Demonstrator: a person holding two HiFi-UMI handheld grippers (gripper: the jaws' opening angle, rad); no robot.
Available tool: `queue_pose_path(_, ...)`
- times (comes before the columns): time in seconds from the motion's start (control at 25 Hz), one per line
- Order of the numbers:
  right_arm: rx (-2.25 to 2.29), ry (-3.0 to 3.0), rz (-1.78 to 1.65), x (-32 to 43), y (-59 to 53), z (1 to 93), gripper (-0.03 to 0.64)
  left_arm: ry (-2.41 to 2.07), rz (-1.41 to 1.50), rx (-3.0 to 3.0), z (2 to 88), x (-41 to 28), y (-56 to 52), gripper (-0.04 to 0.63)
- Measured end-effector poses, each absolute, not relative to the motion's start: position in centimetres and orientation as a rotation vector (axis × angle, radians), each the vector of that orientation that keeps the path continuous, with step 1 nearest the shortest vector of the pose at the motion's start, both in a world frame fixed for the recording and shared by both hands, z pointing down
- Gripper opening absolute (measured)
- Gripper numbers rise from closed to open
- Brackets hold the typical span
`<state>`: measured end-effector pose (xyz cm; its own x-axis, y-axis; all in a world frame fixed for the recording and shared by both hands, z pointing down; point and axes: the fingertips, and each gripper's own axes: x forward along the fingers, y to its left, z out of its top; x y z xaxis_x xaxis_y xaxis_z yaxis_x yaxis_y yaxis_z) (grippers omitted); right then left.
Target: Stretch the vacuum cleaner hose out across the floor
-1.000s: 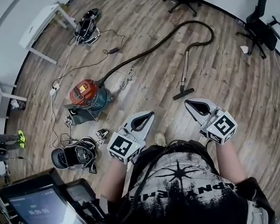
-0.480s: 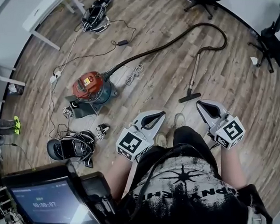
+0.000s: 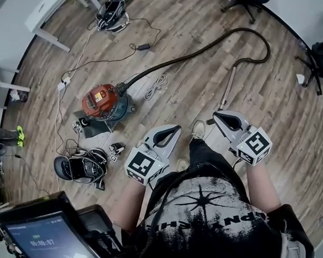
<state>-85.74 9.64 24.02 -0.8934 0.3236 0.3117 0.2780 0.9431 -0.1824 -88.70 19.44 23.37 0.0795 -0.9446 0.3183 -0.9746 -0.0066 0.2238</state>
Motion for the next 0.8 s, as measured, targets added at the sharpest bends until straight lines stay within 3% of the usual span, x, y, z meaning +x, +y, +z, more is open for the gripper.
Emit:
queue_pose_path(0.32, -0.435, -2.797, 0.206, -90.8, -0.3, 23.6, 0.008, -1.882, 0.175, 2.037, 21.6, -93.0, 8.8, 0.0)
queue_pose_path(0.8, -0.164, -2.829, 0.313, -87.9, -12.9, 27.7, 0.008, -1.67, 0.334, 2.183, 23.2, -92.3, -3.7, 0.001)
